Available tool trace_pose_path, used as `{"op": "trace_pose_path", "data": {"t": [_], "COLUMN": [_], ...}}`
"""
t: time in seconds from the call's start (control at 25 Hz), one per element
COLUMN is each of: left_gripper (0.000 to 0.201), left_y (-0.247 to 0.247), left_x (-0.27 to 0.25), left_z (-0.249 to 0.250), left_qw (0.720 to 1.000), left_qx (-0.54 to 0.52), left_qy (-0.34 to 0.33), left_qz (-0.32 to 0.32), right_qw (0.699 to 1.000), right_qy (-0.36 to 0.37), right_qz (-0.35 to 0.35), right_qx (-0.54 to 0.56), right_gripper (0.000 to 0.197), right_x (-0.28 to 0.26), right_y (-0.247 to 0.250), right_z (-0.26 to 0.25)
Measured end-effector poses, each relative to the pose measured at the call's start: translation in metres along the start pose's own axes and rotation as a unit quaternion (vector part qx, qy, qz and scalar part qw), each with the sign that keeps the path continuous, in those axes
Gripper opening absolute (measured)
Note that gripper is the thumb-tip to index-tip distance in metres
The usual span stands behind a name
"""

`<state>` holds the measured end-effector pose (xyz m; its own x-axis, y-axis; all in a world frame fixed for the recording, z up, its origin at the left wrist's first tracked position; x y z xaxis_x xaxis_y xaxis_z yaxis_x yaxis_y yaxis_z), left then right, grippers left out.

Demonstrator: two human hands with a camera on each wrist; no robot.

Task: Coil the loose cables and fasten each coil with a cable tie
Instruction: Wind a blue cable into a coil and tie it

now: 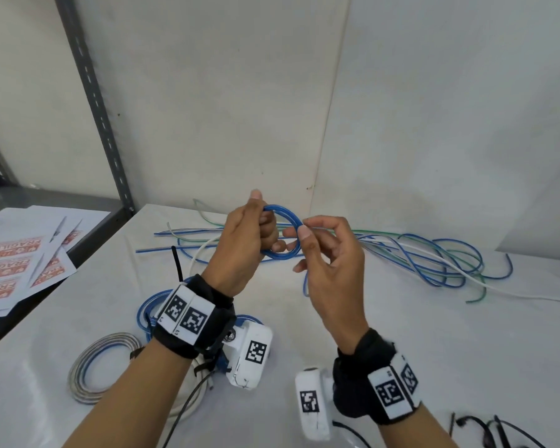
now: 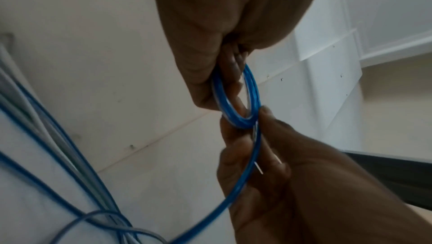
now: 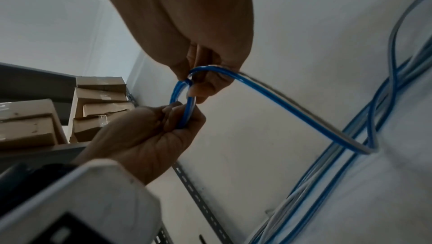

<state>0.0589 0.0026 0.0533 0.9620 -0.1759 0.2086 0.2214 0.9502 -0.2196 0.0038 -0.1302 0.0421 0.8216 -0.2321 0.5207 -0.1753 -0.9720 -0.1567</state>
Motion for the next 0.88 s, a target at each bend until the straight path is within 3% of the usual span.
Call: {"op": "trace_pose_path", "data": {"t": [0.12,0.24,0.32,0.4,0.6,0.88], "left_gripper": [0.039,0.045,0.047,0.039,0.022,0.017], "left_y": [-0.002,-0.008,-0.009,-0.009,0.001,0.011], "left_x": [-0.002,-0.001,-0.002,-0.008,-0.011,-0.011], "left_z": [0.000,-0.004,-0.003,0.003,0.013,0.015], "left_qw": [0.999,0.996,0.995,0.989,0.965,0.975], "left_qx": [-0.042,-0.059,-0.009,0.092,0.228,0.191], "left_qy": [-0.002,0.038,0.047,0.013,-0.055,-0.016], "left_qz": [0.010,-0.050,-0.090,-0.111,-0.116,-0.115], "right_qw": [1.000,1.000,1.000,0.999,0.990,0.990], "right_qy": [0.001,0.013,0.016,0.013,0.008,0.011], "right_qz": [0.017,0.004,-0.010,-0.031,-0.107,-0.109], "right_qx": [0.022,0.013,-0.004,-0.023,-0.087,-0.087], "right_gripper": [0.011,0.009,0.009,0.009,0.011,0.015], "right_x": [0.000,0.010,0.018,0.022,0.024,0.026], "right_y": [0.001,0.014,0.023,0.029,0.032,0.030], "right_z": [0.000,-0.008,-0.013,-0.018,-0.020,-0.016]}}
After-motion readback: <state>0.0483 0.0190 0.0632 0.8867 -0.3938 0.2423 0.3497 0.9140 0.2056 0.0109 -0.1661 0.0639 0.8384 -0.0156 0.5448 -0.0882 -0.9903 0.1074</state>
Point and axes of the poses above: each hand's wrist, its own x-axis towards the middle knuckle, its own y-axis out of the back of the hand, z = x × y, the point moved 6 cm from there along x, towards the middle knuckle, and after that the axes turned 7 degrees about x, right-handed, at the moved point
